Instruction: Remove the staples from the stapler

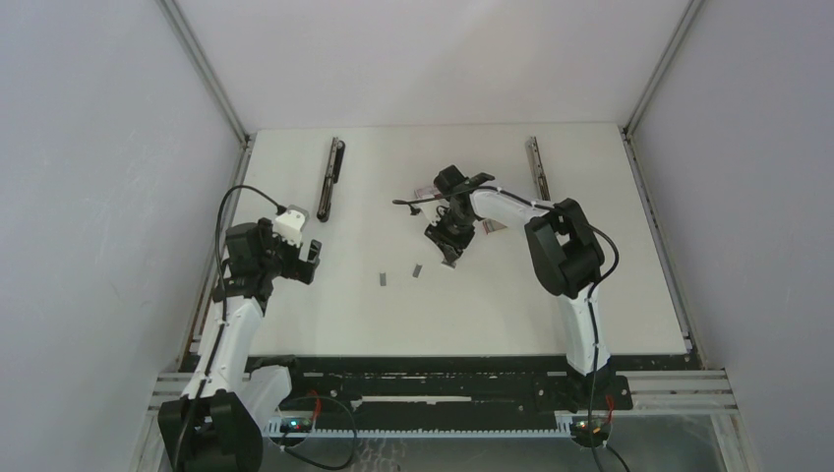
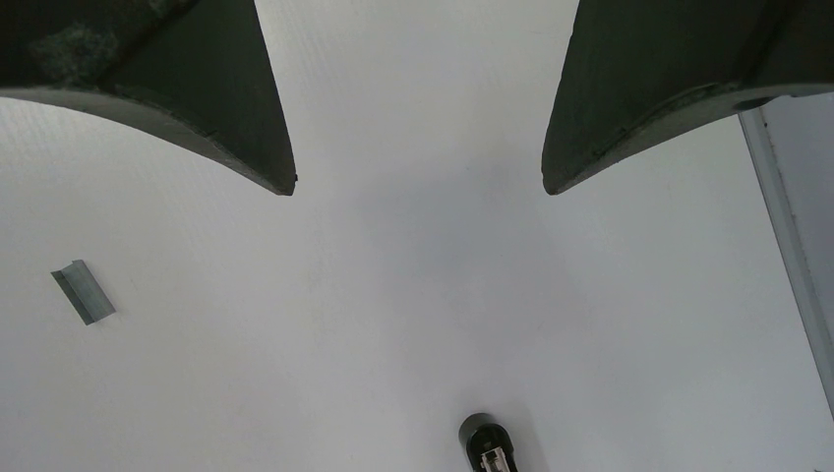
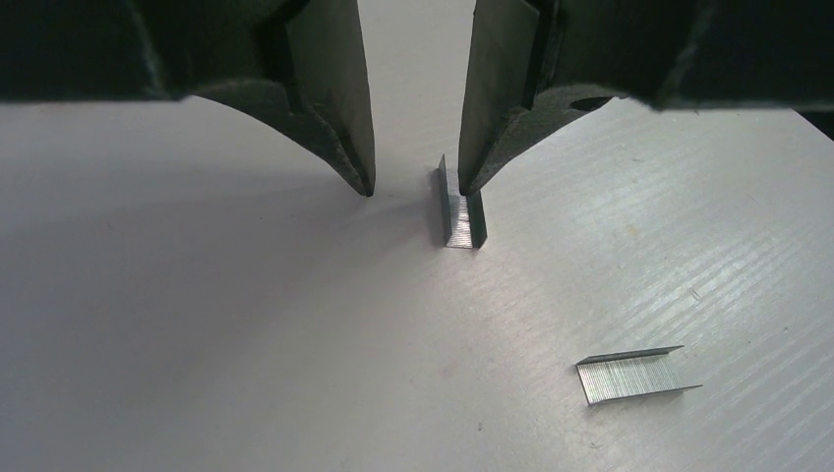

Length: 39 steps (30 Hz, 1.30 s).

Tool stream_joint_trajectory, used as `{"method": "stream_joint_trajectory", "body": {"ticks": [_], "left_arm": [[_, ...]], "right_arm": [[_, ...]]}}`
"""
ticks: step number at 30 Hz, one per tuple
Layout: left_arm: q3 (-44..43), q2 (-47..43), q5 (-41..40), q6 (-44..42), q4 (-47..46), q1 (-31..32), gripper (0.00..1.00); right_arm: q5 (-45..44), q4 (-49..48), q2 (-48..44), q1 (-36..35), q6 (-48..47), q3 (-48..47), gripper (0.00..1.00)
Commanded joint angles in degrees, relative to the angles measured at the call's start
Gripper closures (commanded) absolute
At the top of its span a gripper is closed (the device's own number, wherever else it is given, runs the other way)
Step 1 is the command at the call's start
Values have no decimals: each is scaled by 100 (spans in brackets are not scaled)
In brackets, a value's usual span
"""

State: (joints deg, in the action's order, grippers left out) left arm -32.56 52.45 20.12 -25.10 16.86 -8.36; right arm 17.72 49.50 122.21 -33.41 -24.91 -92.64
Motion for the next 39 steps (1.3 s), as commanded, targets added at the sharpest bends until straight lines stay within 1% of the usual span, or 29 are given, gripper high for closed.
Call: {"method": "stream_joint_trajectory", "body": {"ticks": [1, 6, 15, 23, 26, 32, 34, 37, 39], "left_arm": [[-16, -112, 89, -39, -122, -43, 0], [-18, -109, 99, -39, -122, -54, 0], [-14, -105, 97, -39, -114, -55, 0], [-18, -118, 106, -39, -113, -60, 0], [-14, -118, 115, -40, -113, -62, 0], [-23, -118, 123, -43, -104, -72, 0], [-23, -110, 124, -39, -104, -74, 0], [-23, -111, 124, -42, -104, -75, 0], [-23, -111, 126, -39, -96, -72, 0]], "right_arm": [[-75, -11, 70, -81, -68, -165, 64], [-84, -3, 97, -110, -59, -175, 67], [-14, -7, 158, -148, -11, -201, 70], [-76, -7, 213, -162, 11, -219, 75], [-98, 29, 253, -159, 16, -249, 84], [-71, 78, 294, -167, 12, -281, 84], [-99, 85, 303, -171, 19, -289, 88], [-131, 102, 312, -162, 23, -307, 100], [-137, 94, 312, -153, 42, -320, 100]]}}
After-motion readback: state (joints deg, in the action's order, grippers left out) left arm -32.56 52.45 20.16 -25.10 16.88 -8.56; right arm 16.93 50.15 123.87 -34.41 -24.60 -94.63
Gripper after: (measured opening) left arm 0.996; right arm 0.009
